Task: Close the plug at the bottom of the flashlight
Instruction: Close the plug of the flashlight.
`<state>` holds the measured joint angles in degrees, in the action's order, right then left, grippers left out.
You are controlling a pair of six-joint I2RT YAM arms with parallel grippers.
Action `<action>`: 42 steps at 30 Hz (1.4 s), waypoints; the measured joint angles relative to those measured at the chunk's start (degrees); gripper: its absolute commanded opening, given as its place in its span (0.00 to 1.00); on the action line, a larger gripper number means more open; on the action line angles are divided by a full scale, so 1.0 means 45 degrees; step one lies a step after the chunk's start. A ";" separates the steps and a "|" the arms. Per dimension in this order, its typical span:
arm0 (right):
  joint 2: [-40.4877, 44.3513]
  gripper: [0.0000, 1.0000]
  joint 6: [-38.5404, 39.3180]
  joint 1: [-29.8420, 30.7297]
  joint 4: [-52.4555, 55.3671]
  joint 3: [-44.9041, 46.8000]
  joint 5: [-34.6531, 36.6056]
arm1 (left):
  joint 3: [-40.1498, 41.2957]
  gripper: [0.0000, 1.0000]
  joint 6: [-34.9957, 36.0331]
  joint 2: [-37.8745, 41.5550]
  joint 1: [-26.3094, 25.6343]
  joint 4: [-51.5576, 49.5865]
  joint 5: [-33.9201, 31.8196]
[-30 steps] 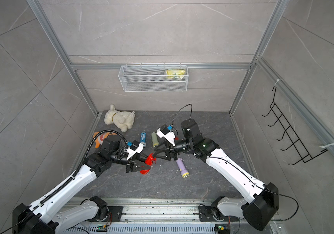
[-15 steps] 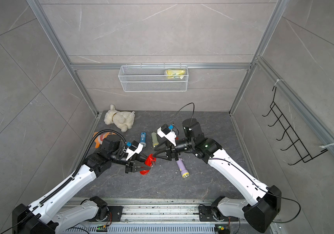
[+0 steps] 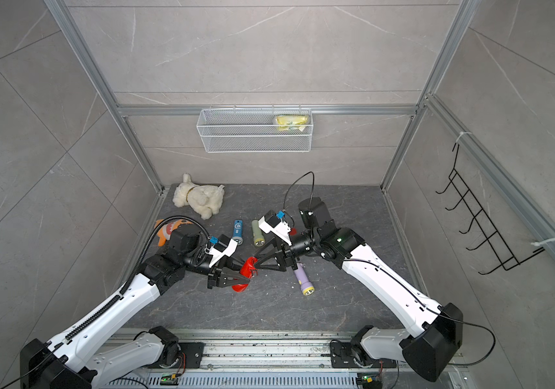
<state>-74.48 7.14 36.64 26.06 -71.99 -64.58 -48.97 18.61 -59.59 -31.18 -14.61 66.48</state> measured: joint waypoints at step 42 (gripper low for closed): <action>-0.1122 0.17 0.0520 0.0228 0.0554 -0.0952 -0.0126 | -0.0180 0.00 0.0369 -0.0248 0.0044 -0.1049 0.0369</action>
<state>-79.53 9.47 37.67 28.56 -76.27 -65.14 -49.78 20.27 -60.71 -30.98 -19.33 68.14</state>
